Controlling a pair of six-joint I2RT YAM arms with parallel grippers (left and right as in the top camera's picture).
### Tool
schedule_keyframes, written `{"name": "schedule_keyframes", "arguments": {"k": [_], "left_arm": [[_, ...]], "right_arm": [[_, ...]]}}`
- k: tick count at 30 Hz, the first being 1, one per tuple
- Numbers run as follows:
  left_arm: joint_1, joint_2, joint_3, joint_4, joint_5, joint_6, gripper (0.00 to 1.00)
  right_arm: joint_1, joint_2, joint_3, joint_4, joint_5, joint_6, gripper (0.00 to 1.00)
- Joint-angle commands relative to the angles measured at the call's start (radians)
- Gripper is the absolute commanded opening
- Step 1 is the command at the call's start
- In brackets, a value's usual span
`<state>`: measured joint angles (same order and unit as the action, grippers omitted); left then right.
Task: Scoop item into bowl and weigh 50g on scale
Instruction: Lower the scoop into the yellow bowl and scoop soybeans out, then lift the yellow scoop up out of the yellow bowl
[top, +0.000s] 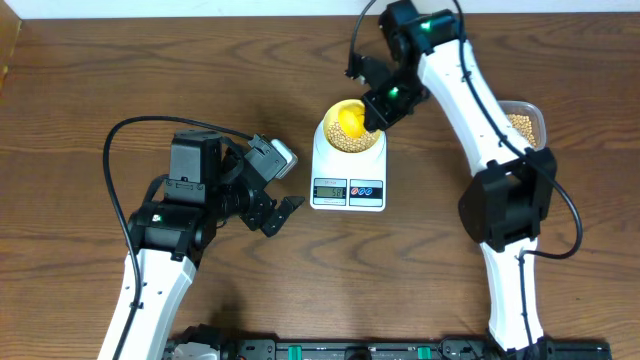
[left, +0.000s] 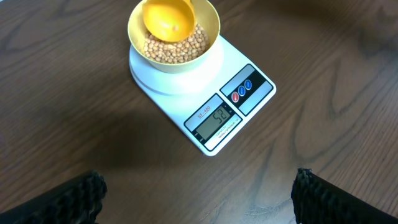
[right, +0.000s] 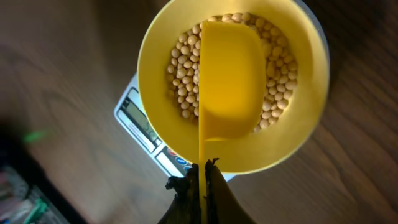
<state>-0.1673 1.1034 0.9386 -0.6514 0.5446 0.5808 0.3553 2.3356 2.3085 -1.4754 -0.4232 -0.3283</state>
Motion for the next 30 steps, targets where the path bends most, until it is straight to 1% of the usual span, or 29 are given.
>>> {"name": "schedule_keyframes", "arguments": {"k": [1, 6, 14, 18, 22, 25, 30], "left_arm": [[0.005, 0.000, -0.002, -0.003, 0.009, 0.013, 0.98], [0.005, 0.000, -0.002, -0.003, 0.009, 0.014, 0.98], [0.005, 0.000, -0.002, -0.003, 0.009, 0.013, 0.98], [0.005, 0.000, -0.002, -0.003, 0.009, 0.013, 0.98], [0.005, 0.000, -0.002, -0.003, 0.009, 0.014, 0.97], [0.005, 0.000, -0.002, -0.003, 0.009, 0.013, 0.98], [0.005, 0.000, -0.002, -0.003, 0.009, 0.013, 0.98]], "right_arm": [[-0.026, -0.032, 0.035, -0.006, -0.103, 0.010, 0.01], [-0.046, -0.046, 0.035, -0.010, -0.128, 0.014, 0.01], [-0.079, -0.098, 0.035, -0.020, -0.242, 0.015, 0.01], [-0.096, -0.133, 0.035, -0.019, -0.240, 0.018, 0.01], [-0.102, -0.143, 0.035, -0.020, -0.187, 0.026, 0.01], [-0.092, -0.141, 0.034, -0.020, -0.144, 0.026, 0.01], [-0.069, -0.141, 0.034, -0.010, -0.131, 0.025, 0.01]]}}
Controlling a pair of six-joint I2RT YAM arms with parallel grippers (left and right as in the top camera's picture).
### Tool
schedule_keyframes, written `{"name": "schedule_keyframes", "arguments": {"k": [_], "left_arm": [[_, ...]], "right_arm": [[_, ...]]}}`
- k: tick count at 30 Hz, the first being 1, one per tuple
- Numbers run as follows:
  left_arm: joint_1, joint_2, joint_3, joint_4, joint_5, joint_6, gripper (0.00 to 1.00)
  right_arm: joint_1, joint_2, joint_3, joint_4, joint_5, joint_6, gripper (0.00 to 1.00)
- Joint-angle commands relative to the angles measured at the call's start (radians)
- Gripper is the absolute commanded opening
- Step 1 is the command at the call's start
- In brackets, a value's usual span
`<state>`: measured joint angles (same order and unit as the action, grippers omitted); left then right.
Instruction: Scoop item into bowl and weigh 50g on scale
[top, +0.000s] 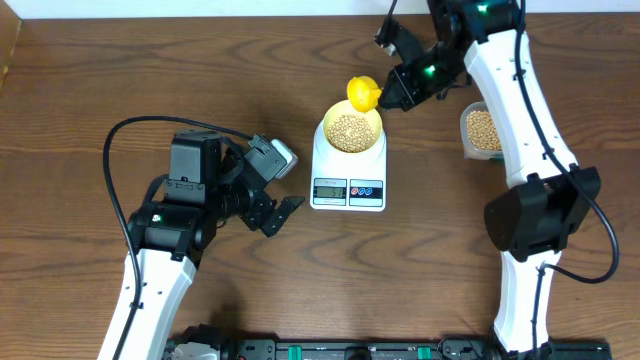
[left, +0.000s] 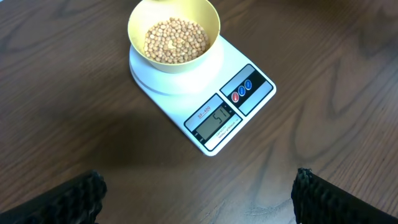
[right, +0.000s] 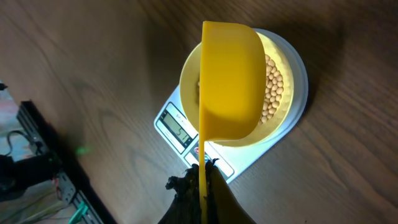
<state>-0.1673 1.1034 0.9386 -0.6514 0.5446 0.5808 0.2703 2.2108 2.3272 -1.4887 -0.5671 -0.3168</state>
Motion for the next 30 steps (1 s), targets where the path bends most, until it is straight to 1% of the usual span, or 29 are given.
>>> {"name": "schedule_keyframes", "arguments": {"k": [1, 10, 16, 18, 23, 30], "left_arm": [[0.005, 0.000, -0.002, -0.003, 0.009, 0.013, 0.98], [0.005, 0.000, -0.002, -0.003, 0.009, 0.014, 0.98], [0.005, 0.000, -0.002, -0.003, 0.009, 0.014, 0.97], [0.005, 0.000, -0.002, -0.003, 0.009, 0.014, 0.98], [0.005, 0.000, -0.002, -0.003, 0.009, 0.013, 0.97], [0.005, 0.000, -0.002, -0.003, 0.009, 0.014, 0.98]], "right_arm": [[0.018, -0.016, 0.015, 0.003, 0.017, 0.014, 0.01], [0.026, -0.016, 0.004, 0.009, 0.098, 0.014, 0.01], [0.074, -0.010, -0.060, 0.042, 0.121, 0.014, 0.01], [0.090, -0.010, -0.087, 0.046, 0.159, 0.014, 0.01], [0.106, -0.010, -0.135, 0.062, 0.184, 0.013, 0.01], [0.139, -0.010, -0.209, 0.140, 0.214, 0.014, 0.01]]}}
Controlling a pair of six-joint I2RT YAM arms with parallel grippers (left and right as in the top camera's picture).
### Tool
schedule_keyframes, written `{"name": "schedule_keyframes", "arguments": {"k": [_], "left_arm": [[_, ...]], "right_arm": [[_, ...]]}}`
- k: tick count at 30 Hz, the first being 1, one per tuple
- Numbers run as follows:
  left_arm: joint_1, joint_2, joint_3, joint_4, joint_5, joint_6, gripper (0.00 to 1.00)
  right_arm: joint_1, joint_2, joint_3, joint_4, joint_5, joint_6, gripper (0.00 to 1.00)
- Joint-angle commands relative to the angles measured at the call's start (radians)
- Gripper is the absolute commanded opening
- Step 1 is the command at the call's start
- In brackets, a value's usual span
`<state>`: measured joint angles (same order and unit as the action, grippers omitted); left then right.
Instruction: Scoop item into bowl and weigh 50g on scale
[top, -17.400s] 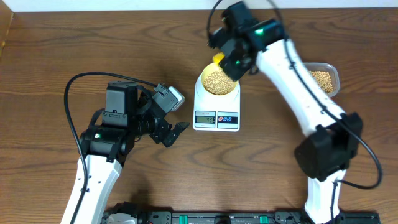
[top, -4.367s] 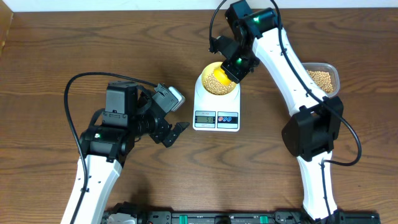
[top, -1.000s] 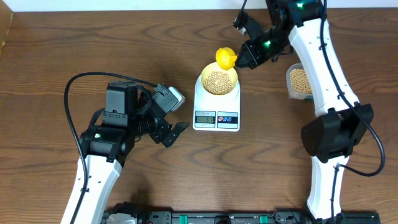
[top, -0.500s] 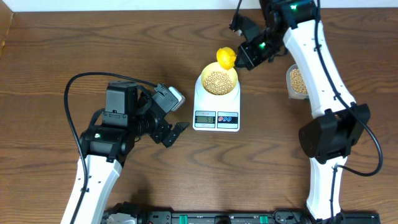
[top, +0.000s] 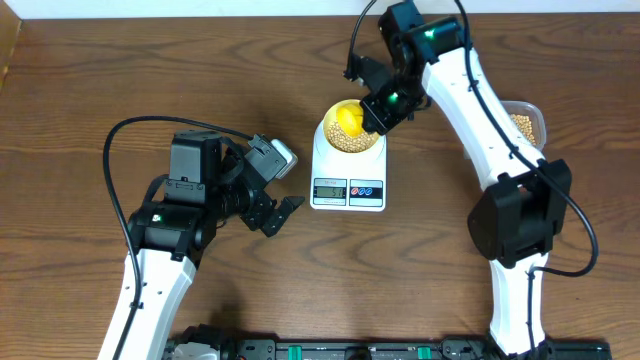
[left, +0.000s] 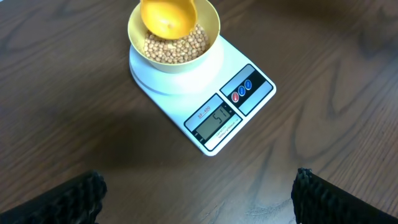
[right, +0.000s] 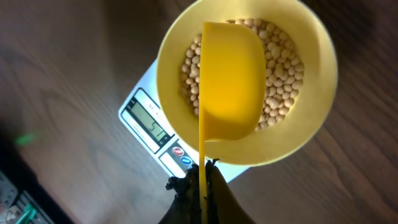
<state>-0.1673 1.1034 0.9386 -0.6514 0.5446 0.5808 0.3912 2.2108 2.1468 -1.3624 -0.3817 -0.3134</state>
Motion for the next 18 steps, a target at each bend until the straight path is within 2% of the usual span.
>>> {"name": "schedule_keyframes", "arguments": {"k": [1, 18], "left_arm": [[0.005, 0.000, -0.002, -0.003, 0.009, 0.014, 0.98], [0.005, 0.000, -0.002, -0.003, 0.009, 0.013, 0.97]], "right_arm": [[0.020, -0.010, -0.034, 0.018, 0.037, 0.011, 0.01], [0.029, -0.007, -0.100, 0.098, 0.068, 0.022, 0.01]]}}
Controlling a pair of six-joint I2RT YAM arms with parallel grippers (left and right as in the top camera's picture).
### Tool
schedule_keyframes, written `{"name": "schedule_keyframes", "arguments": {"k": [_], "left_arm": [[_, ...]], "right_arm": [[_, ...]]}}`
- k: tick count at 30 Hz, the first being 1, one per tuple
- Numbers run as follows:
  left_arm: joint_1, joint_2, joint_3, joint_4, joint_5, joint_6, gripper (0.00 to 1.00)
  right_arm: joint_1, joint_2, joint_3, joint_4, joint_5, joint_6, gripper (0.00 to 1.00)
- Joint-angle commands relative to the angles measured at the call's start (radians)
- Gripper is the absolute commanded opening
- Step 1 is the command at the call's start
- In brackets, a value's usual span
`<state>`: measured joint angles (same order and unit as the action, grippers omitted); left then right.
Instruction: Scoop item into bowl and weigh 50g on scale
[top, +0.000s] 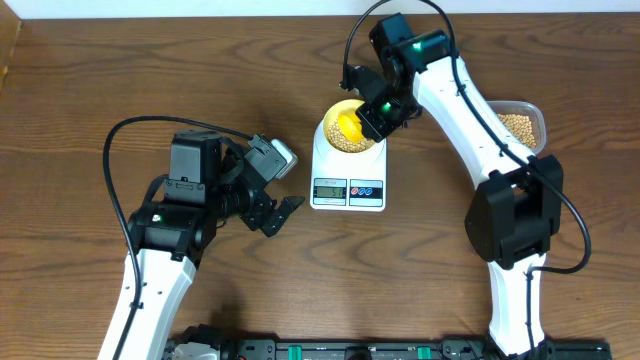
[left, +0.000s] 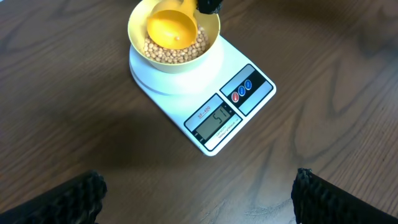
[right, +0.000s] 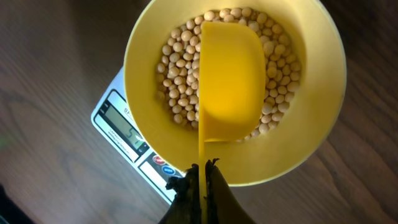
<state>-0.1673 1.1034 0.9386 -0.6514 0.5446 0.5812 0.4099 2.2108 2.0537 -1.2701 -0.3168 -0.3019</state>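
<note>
A yellow bowl (right: 323, 93) of soybeans (right: 180, 74) stands on the white scale (top: 348, 178), whose display (left: 215, 122) reads 51. My right gripper (right: 202, 169) is shut on the thin handle of a yellow scoop (right: 231, 81), whose cup sits low inside the bowl over the beans. In the overhead view the right gripper (top: 378, 112) is at the bowl's right rim. My left gripper (left: 199, 193) is open, its fingers (left: 74, 196) wide apart over bare table in front of the scale.
A clear container of soybeans (top: 520, 120) sits at the right, behind the right arm. The left arm (top: 190, 210) rests left of the scale. The table's front edge carries a black rail (top: 330, 350).
The right gripper has moved the scoop lower and further into the bowl, closer to the beans. The display still reads 51. The left arm has not moved.
The scoop was first inside the bowl with the display at 52. Then it was lifted to the bowl's far rim, and the display read 51. Then it was back over the bowl, and now it sits deeper among the beans.
</note>
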Motion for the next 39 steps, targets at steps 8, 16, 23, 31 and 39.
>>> {"name": "schedule_keyframes", "arguments": {"k": [8, 16, 23, 31, 39], "left_arm": [[0.005, 0.000, -0.002, -0.003, 0.009, 0.013, 0.98], [0.005, 0.000, -0.002, -0.003, 0.009, 0.013, 0.98], [0.005, 0.000, -0.002, -0.003, 0.009, 0.013, 0.97], [0.005, 0.000, -0.002, -0.003, 0.009, 0.013, 0.97], [0.005, 0.000, -0.002, -0.003, 0.009, 0.013, 0.98]], "right_arm": [[0.026, -0.006, -0.007, 0.019, -0.007, 0.018, 0.01], [0.026, -0.006, -0.007, 0.022, -0.046, 0.033, 0.01], [0.024, -0.006, -0.007, 0.022, -0.105, 0.037, 0.01], [-0.005, -0.007, -0.006, 0.019, -0.113, 0.063, 0.01], [-0.055, -0.010, 0.039, -0.010, -0.192, 0.062, 0.01]]}}
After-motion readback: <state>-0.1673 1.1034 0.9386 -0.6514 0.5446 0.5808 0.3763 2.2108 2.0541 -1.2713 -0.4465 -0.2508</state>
